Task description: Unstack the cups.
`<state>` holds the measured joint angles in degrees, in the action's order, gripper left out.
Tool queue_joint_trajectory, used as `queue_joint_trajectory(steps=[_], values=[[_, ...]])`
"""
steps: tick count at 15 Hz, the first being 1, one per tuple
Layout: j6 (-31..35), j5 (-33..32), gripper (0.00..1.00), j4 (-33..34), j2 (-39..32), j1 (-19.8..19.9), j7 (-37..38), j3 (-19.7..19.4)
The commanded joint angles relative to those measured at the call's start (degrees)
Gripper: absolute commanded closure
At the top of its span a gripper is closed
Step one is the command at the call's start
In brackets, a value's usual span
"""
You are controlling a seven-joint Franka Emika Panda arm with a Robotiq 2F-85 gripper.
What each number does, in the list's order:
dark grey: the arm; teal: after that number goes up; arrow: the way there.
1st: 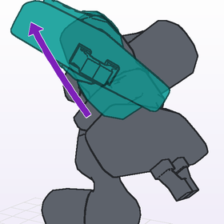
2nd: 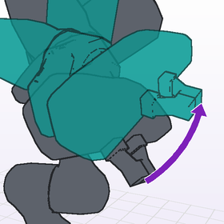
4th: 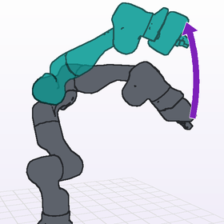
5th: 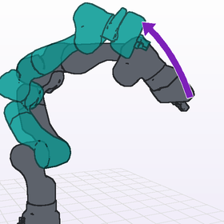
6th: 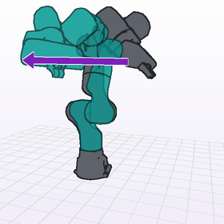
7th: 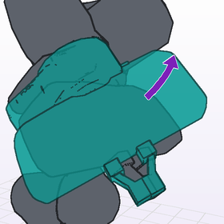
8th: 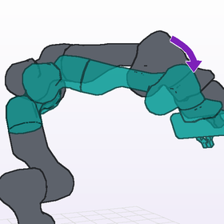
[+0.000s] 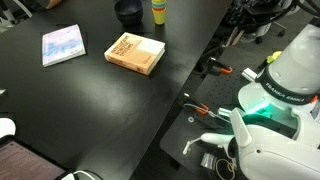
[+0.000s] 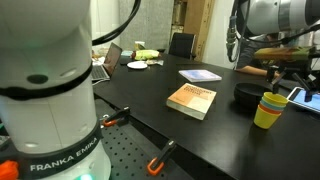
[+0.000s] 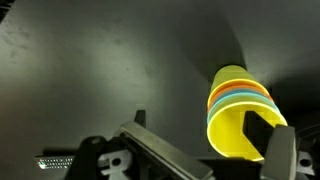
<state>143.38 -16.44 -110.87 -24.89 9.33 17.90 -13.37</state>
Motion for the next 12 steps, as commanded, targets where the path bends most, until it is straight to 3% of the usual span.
queue_joint_trajectory(steps=[1, 12], values=[[0.51, 2.71, 0.00, 4.87, -3.80, -1.04, 3.38, -1.74], [0.39, 5.74, 0.00, 8.38, -7.82, -2.14, 5.97, -2.17]])
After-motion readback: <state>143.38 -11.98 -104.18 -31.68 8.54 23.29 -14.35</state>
